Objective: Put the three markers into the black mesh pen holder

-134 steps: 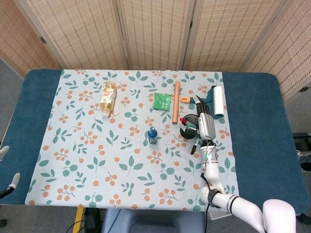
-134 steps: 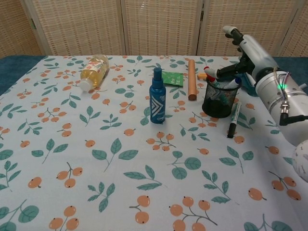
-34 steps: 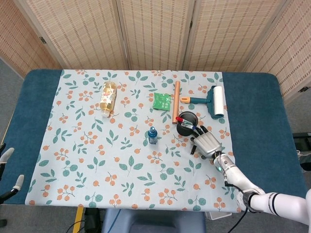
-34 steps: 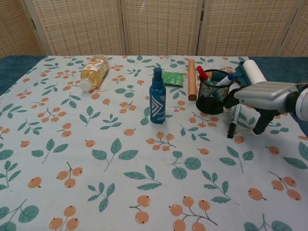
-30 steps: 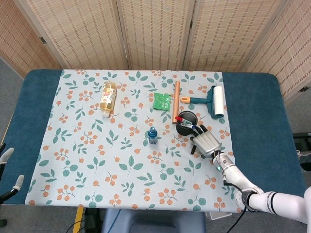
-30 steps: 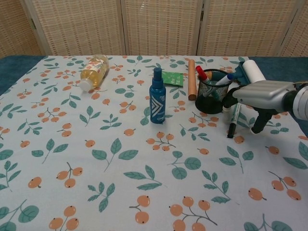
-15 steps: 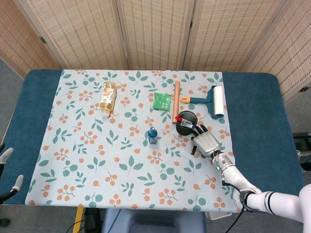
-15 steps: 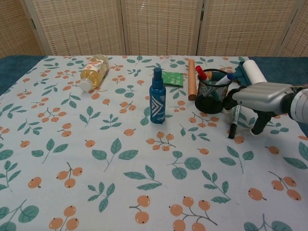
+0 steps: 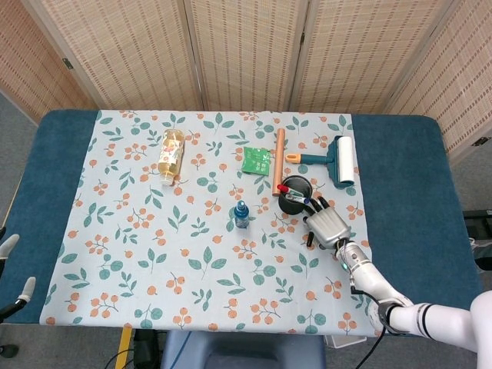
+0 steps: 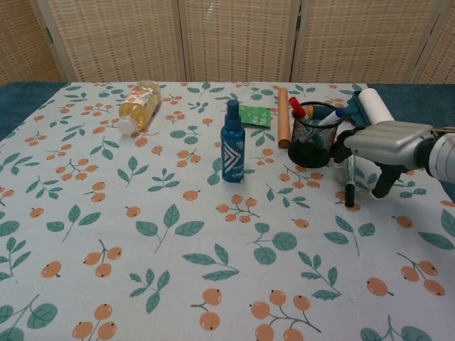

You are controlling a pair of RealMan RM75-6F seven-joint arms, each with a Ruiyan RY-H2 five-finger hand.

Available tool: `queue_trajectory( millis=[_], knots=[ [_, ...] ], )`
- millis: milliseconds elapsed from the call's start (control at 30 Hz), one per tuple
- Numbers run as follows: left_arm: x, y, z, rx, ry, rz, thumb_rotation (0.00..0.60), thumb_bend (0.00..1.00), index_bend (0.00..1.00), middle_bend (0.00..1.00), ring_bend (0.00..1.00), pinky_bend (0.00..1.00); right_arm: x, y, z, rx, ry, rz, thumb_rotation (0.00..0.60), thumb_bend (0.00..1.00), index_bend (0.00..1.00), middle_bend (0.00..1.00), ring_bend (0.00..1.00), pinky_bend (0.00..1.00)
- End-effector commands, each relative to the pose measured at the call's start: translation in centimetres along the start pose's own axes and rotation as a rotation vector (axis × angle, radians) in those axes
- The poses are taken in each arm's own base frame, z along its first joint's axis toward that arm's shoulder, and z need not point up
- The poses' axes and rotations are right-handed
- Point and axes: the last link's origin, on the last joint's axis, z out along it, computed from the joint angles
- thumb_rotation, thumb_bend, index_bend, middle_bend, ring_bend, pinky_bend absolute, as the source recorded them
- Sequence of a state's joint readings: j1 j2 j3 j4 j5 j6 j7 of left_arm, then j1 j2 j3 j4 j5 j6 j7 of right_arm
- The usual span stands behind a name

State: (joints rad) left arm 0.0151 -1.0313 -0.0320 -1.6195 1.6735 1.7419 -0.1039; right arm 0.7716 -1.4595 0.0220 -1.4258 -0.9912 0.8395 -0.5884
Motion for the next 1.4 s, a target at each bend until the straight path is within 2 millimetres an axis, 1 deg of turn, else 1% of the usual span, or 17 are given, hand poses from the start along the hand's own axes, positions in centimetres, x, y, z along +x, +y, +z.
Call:
queue_trajectory(
  millis=[33, 333, 500, 633, 733, 900, 1033, 1133, 1267, 1333, 1400],
  knots=[
    [0.0, 0.0, 0.0, 0.001, 0.002, -0.001, 0.6, 0.42, 0.0, 0.02, 0.01, 0.27, -0.3, 0.1, 0.0, -0.003, -0.008, -0.007, 0.6, 0.33, 0.42, 0.0, 0.0, 0.0],
    [0.2, -0.1, 0.0, 0.004, 0.011, -0.001, 0.6, 0.42, 0.0, 0.02, 0.01, 0.27, -0.5, 0.0, 0.1, -0.004, -0.015, -0.02, 0.6, 0.33, 0.42, 0.0, 0.0, 0.0],
    [0.3, -0.1, 0.0, 0.003, 0.014, -0.001, 0.6, 0.42, 0.0, 0.02, 0.01, 0.27, -0.3, 0.0, -0.1, -0.008, -0.003, -0.021, 0.6, 0.33, 0.48, 0.0, 0.0, 0.0],
    [0.3, -0.1, -0.1, 0.002, 0.018, 0.001, 0.6, 0.42, 0.0, 0.02, 0.01, 0.27, -0.5, 0.1, -0.3, -0.014, -0.002, -0.03, 0.6, 0.33, 0.54, 0.02, 0.0, 0.0],
    [0.3, 0.0, -0.2, 0.002, 0.02, 0.0, 0.6, 0.42, 0.0, 0.02, 0.01, 0.27, -0.1, 0.2, -0.7, -0.017, 0.018, -0.02, 0.6, 0.33, 0.56, 0.03, 0.0, 0.0],
    [0.4, -0.1, -0.2, 0.002, 0.021, -0.003, 0.6, 0.42, 0.0, 0.02, 0.01, 0.27, 2.3, 0.6, -3.0, -0.019, 0.117, 0.069, 0.6, 0.33, 0.58, 0.04, 0.0, 0.0],
    [0.3, 0.0, -0.1, 0.0, 0.018, -0.003, 0.6, 0.42, 0.0, 0.02, 0.01, 0.27, 4.8, 1.2, -5.1, -0.015, 0.187, 0.173, 0.6, 0.33, 0.58, 0.05, 0.0, 0.0],
    [0.2, 0.1, -0.1, -0.001, 0.016, 0.0, 0.6, 0.42, 0.0, 0.02, 0.01, 0.27, 6.5, 1.4, -6.3, -0.005, 0.23, 0.244, 0.6, 0.32, 0.59, 0.06, 0.0, 0.0],
    [-0.1, 0.1, 0.0, 0.0, 0.007, 0.001, 0.6, 0.42, 0.0, 0.02, 0.01, 0.27, 8.1, 1.2, -7.2, 0.025, 0.271, 0.395, 0.6, 0.32, 0.59, 0.06, 0.0, 0.0],
    [-0.1, 0.1, 0.1, 0.0, 0.007, 0.001, 0.6, 0.42, 0.0, 0.02, 0.01, 0.27, 8.7, 1.2, -7.2, 0.039, 0.295, 0.477, 0.6, 0.32, 0.59, 0.06, 0.0, 0.0],
    [-0.1, 0.2, 0.1, 0.0, 0.007, 0.002, 0.6, 0.42, 0.0, 0.02, 0.01, 0.27, 9.2, 1.2, -6.9, 0.051, 0.328, 0.567, 0.6, 0.32, 0.58, 0.06, 0.0, 0.0]
  ],
)
